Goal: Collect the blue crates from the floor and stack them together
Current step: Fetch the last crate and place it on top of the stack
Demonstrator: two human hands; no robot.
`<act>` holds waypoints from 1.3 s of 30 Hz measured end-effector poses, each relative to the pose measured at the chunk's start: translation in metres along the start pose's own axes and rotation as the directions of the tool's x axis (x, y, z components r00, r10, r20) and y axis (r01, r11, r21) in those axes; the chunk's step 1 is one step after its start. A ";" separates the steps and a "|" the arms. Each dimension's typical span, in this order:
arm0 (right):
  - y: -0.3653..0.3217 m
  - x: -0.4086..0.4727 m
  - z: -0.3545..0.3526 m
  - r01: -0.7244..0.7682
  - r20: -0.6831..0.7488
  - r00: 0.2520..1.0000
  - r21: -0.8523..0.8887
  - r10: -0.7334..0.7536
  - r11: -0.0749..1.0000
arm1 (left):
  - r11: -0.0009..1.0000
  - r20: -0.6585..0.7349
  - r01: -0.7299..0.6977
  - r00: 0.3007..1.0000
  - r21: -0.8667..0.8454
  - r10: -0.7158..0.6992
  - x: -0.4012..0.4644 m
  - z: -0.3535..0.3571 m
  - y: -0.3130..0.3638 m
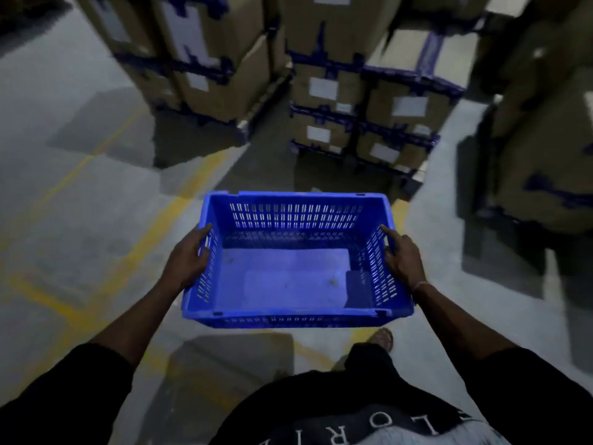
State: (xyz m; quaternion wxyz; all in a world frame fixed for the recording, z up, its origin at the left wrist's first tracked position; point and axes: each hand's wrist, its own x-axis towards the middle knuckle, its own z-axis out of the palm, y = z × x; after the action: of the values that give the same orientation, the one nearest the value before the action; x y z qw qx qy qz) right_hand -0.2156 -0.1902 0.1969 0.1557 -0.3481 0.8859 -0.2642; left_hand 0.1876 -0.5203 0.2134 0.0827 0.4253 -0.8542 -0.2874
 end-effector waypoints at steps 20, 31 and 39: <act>0.264 -0.131 -0.150 -0.536 -0.372 0.719 0.240 0.587 0.809 | 0.833 0.430 -0.544 0.733 -0.097 0.528 0.155 0.224 0.343; 0.391 -0.207 -0.249 -0.671 -0.462 0.453 0.386 0.762 0.633 | 0.638 0.502 -0.754 0.496 -0.156 0.709 0.160 0.372 0.581; 0.467 -0.244 -0.315 -0.715 -0.506 0.258 0.473 0.823 0.515 | 0.510 0.565 -0.825 0.306 -0.244 0.766 0.166 0.477 0.736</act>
State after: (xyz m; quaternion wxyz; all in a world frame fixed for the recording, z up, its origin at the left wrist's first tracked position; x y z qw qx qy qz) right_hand -0.4371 0.3820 0.2063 -0.0467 0.2647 0.9065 -0.3255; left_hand -0.5996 -0.0997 0.2180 -0.0865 -0.1668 -0.9387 -0.2891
